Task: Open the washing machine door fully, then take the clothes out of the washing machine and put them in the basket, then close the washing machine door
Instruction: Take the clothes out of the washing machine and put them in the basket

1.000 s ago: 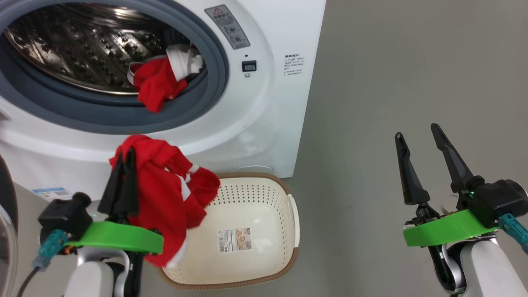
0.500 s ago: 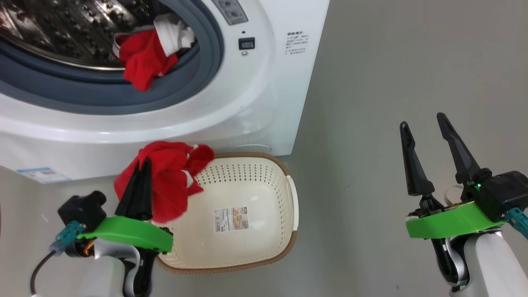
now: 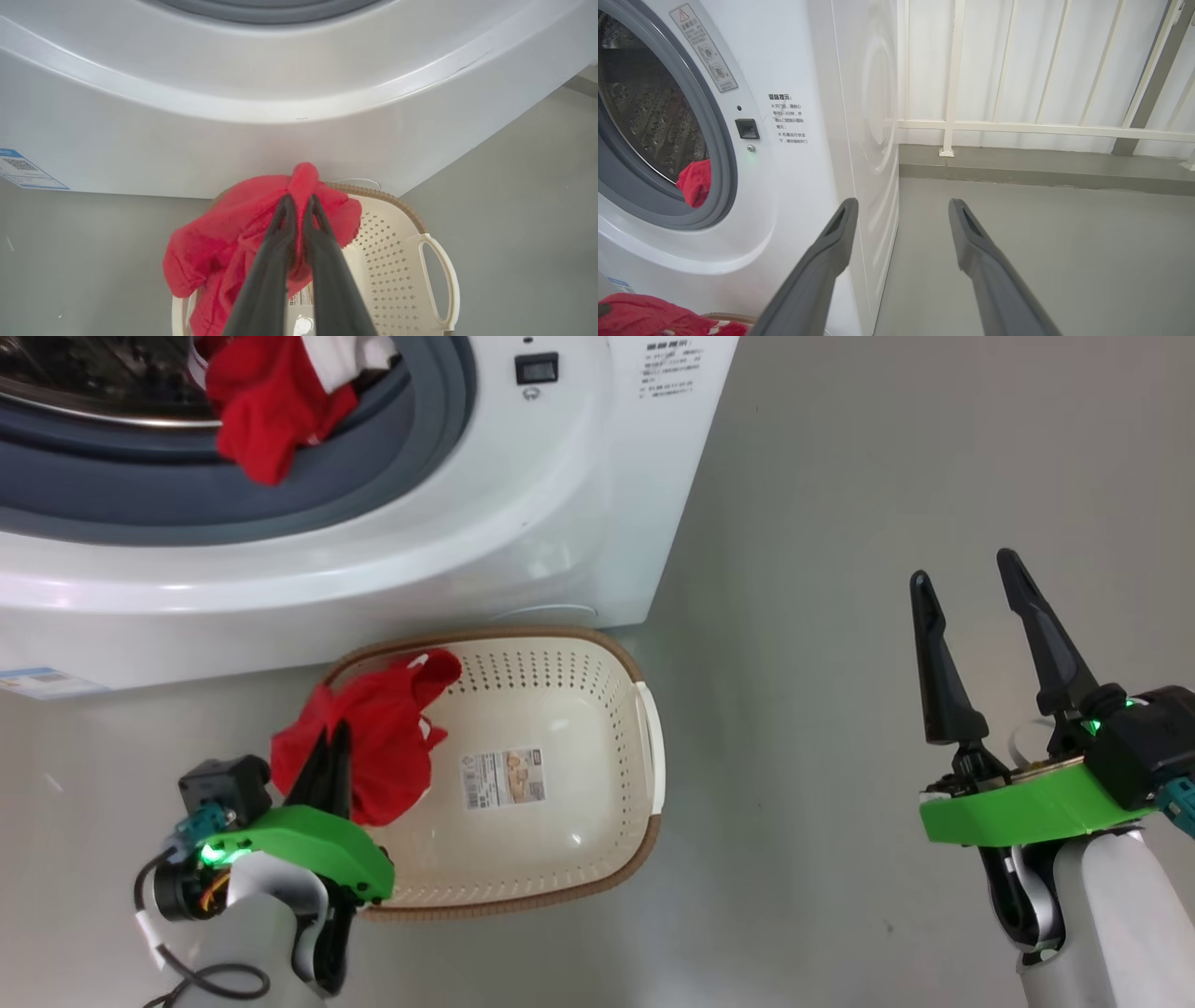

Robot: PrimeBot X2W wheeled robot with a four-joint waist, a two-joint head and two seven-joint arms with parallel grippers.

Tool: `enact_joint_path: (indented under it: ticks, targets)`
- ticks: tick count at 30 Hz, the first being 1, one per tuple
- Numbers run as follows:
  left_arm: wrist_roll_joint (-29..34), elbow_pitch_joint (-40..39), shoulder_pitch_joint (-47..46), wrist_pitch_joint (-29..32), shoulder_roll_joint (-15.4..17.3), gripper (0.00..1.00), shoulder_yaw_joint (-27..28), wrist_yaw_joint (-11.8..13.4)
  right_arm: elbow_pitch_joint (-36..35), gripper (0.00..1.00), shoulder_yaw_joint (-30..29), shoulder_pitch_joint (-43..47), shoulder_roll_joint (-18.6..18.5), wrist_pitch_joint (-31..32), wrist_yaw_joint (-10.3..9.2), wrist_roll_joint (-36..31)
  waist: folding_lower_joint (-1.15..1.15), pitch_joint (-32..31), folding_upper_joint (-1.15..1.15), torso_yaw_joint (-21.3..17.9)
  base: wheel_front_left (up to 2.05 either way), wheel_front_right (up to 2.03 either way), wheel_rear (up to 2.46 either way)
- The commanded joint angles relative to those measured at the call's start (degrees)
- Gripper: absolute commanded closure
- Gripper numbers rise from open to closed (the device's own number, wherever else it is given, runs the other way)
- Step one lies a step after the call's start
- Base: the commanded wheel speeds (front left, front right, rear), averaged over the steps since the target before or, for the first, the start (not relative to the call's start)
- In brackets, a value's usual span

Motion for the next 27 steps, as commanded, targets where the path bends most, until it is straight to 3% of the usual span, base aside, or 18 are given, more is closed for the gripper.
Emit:
enact_joint_path:
  ticks: [1, 8, 16, 17, 18, 20, 27]
  targets:
    - [-0.1, 1.0, -1.4, -0.6, 1.2, 1.0, 1.1, 0.1, -1.7, 0.0, 1.2, -1.2, 0.0, -0.3, 0.35, 0.3, 0.0, 1.9, 0.0, -0.6, 0.0, 0.0, 0.0]
    - [-1.9, 11.1, -6.3, 0.1, 1.0, 1.0, 0.1, -0.2, -1.4, 0.0, 1.7, -2.6, 0.0, -0.3, 0.35, 0.8, 0.0, 4.8, 0.0, -1.3, 0.0, 0.0, 0.0]
    - [-3.9, 22.6, -10.8, 6.0, 0.9, 1.0, -1.9, -0.6, -0.8, 0.0, 2.5, -3.7, 0.0, -0.3, 0.35, 1.1, 0.0, 7.3, 0.0, -2.2, 0.0, 0.0, 0.0]
    - [-4.1, 23.3, -11.1, 6.6, 0.9, 0.74, -2.3, -0.7, -0.8, 0.0, 2.5, -3.8, 0.0, -0.3, 0.35, 1.2, 0.0, 7.5, 0.0, -2.3, 0.0, 0.0, 0.0]
    - [-4.2, 23.8, -11.4, 7.0, 0.8, 0.56, -2.5, -0.8, -0.8, 0.0, 2.6, -3.9, 0.0, -0.3, 0.35, 1.3, 0.0, 7.9, 0.0, -2.4, 0.0, 0.0, 0.0]
    - [-3.9, 24.5, -11.8, 7.1, 0.8, 0.0, -3.3, -0.5, -0.7, 0.0, 2.7, -4.2, 0.0, -0.3, 0.35, 1.4, 0.0, 8.3, 0.0, -2.5, 0.0, 0.0, 0.0]
    - [-5.1, 25.6, -13.0, 5.7, 0.8, 0.0, -4.1, -0.1, -0.3, 0.0, 2.5, -4.7, 0.0, -0.3, 0.35, 1.0, 0.0, 8.8, 0.0, -2.3, 0.0, 0.0, 0.0]
